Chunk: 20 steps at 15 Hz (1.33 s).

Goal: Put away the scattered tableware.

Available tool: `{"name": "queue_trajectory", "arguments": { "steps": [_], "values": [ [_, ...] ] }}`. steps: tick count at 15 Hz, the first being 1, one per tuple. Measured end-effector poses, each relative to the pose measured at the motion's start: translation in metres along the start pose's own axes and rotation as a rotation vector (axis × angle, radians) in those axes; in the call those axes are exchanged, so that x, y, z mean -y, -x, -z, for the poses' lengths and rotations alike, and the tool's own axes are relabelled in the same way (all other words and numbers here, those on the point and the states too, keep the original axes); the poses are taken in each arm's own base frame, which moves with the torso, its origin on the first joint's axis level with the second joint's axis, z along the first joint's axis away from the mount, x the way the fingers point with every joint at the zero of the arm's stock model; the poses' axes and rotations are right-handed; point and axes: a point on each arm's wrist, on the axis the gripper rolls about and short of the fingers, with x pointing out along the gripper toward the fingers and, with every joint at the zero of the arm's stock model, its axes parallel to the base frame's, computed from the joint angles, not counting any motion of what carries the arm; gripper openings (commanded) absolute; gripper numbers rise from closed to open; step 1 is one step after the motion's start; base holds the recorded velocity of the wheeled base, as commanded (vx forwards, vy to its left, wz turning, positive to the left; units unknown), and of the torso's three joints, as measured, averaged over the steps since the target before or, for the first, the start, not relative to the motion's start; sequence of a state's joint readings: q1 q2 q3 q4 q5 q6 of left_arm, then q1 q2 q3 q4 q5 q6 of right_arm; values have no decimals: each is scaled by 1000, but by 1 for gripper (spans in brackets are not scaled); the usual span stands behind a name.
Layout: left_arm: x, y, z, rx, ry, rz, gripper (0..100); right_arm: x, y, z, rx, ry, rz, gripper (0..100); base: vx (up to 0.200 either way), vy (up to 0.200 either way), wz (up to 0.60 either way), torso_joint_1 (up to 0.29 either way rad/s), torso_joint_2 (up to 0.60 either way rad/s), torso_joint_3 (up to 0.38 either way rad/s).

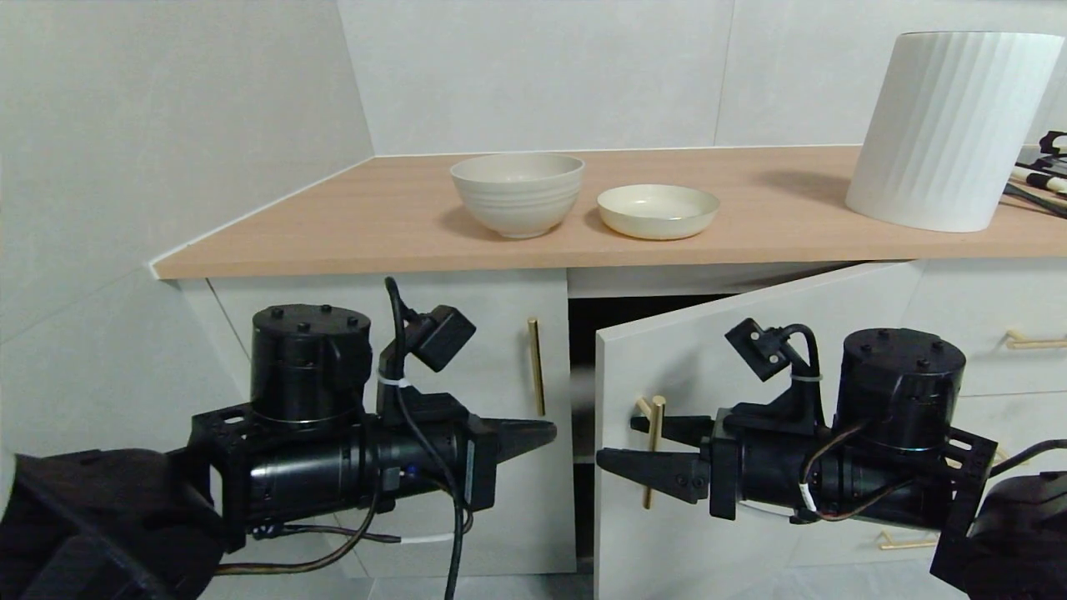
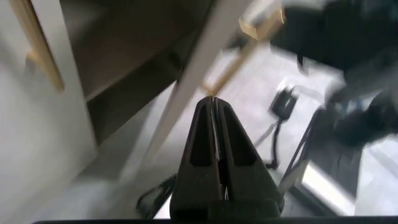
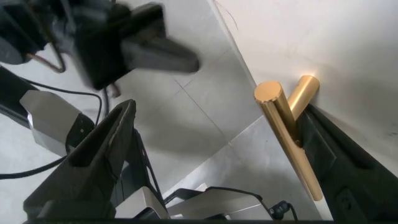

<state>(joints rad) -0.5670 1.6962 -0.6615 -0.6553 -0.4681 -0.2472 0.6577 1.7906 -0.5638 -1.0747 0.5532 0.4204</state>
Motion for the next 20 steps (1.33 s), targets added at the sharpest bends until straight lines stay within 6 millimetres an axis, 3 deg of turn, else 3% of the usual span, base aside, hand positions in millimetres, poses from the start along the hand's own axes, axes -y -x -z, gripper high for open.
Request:
{"name": "queue_trajectory", "arguments": {
  "steps": [4,9,20],
  "values": [
    [-11,-21,-3,111,-30,-14,0,0,0,0,1,0,2,100,0,0,0,0,0,0],
    [-38,-54,12,135,-15,-124,0,1,0,0,0,-1,2,100,0,0,0,0,0,0],
    [-41,-91,22,239,-80,14,0,2,4,7,-21,33,17,100,0,0,0,0,0,0]
  ]
}}
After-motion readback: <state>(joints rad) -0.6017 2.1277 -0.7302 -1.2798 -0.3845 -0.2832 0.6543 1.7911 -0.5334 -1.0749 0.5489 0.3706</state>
